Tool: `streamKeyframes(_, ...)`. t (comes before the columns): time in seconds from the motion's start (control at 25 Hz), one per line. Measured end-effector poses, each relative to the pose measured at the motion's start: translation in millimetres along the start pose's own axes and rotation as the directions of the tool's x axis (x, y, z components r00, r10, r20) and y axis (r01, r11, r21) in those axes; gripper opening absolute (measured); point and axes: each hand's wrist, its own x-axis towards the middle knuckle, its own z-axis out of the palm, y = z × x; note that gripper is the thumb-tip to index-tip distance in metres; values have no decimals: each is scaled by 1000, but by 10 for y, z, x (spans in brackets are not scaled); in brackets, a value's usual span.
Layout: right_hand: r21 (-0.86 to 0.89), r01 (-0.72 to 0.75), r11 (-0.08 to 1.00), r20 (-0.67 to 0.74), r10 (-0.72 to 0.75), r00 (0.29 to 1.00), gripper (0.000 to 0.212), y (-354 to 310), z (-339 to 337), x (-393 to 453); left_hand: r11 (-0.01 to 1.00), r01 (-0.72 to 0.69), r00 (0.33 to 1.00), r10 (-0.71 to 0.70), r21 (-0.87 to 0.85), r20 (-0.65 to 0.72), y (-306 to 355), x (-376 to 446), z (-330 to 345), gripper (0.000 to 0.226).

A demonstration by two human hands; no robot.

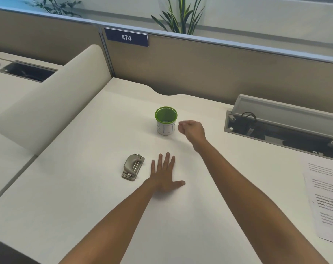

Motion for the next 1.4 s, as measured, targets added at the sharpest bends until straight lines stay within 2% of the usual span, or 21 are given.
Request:
streamKeyframes(0.12, -34, 85, 996, 49, -84, 995, 29, -290, 109, 225, 1000, -6, 1000, 6, -9, 30, 12, -26, -32, 111)
streamKeyframes(0.24, -180, 170, 969, 150, -143, 978, 50, -408, 164, 327, 1000, -7, 999, 8, -11, 38, 20, -49, -56, 111)
streamKeyframes(0.32, -265, 229, 937, 168, -189, 967, 59, -419, 156, 326, 1000, -9, 999, 9, -11, 41, 32, -64, -72, 111)
streamKeyframes(0.44, -277, 271, 922, 51, -267, 962, 45, -243, 103, 226, 1000, -11, 999, 11, -10, 42, 40, -85, -86, 110)
streamKeyframes(0.52, -264, 250, 932, 0, -259, 966, 33, 40, 36, 135, 1000, -14, 999, 15, -7, 47, 44, -86, -91, 110)
streamKeyframes(0.6, -338, 239, 910, 74, -228, 971, 24, 377, -48, 37, 1000, -16, 999, 16, -3, 48, 47, -89, -93, 110)
streamKeyframes(0.72, -520, 264, 813, 201, -184, 962, 22, 770, -172, -98, 1000, -15, 999, 15, -2, 46, 44, -87, -89, 110)
streamKeyframes(0.96, -647, 322, 691, 249, -208, 946, 15, 933, -215, -262, 1000, -12, 999, 12, -8, 42, 38, -84, -78, 111)
streamKeyframes(1.2, -754, 339, 562, 218, -272, 937, 15, 893, -87, -284, 1000, -7, 999, 7, 5, 45, 41, -76, -80, 112)
streamKeyframes(1.36, -846, 385, 369, 305, -258, 917, 20, 989, -1, -328, 1000, -5, 999, 5, 18, 36, 31, -58, -53, 111)
streamKeyframes(1.4, -846, 396, 357, 324, -245, 914, 20, 1019, -3, -335, 1000, -4, 999, 4, 19, 36, 32, -55, -46, 112)
